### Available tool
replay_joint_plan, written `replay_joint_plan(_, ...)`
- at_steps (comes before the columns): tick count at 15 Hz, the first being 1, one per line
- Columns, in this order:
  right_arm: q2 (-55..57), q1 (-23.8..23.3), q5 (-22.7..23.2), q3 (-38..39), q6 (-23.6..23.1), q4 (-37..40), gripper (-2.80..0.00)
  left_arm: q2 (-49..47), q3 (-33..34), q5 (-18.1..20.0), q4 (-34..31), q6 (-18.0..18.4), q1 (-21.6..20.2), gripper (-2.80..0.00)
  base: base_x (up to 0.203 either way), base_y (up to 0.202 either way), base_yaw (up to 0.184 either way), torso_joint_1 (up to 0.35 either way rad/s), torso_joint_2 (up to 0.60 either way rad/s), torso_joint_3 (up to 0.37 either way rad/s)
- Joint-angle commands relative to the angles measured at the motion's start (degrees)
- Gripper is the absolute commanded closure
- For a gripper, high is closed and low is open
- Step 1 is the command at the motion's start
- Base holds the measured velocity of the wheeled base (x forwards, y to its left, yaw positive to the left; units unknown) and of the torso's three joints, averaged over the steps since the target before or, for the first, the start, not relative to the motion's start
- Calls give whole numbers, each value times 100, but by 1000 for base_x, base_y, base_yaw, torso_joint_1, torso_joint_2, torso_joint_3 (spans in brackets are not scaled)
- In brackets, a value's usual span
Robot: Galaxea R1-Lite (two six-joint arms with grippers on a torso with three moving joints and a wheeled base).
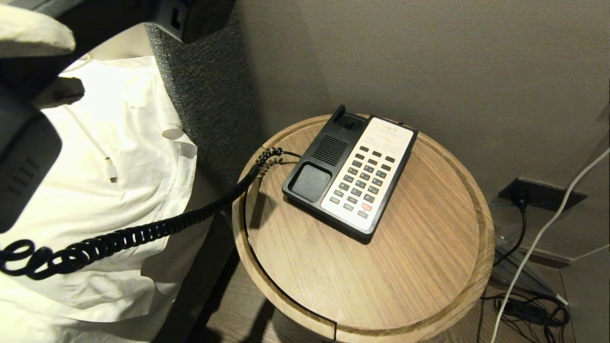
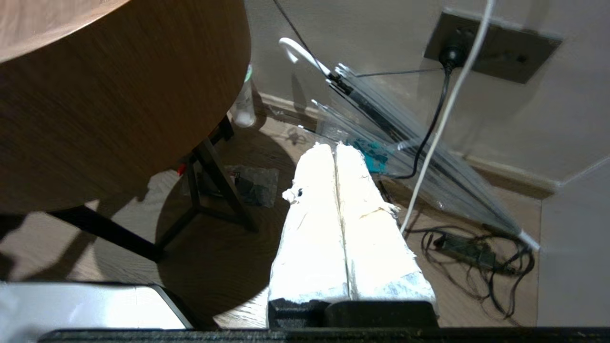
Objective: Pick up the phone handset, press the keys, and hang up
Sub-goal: Dial the number
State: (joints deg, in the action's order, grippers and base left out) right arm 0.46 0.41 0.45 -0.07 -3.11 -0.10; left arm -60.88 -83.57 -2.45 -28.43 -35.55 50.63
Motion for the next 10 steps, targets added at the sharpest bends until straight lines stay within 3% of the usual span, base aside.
replay_joint_plan(1,-2,2,26,7,-120,-7,0,-20,-18,-10,-14,-24,0,0,0,0,0,0,0,0)
replay_joint_plan(4,-2,2,-18,-1,38,1,0,-3,16,-19,3,-22,0,0,0,0,0,0,0,0)
replay_joint_plan(6,-2,2,-35,-467,210,253,0,37,42,-23,17,-18,0,0,0,0,0,0,0,0)
replay_joint_plan(10,64,2,617,-3572,510,2952,0,24,-15,-19,91,21,0,0,0,0,0,0,0,0)
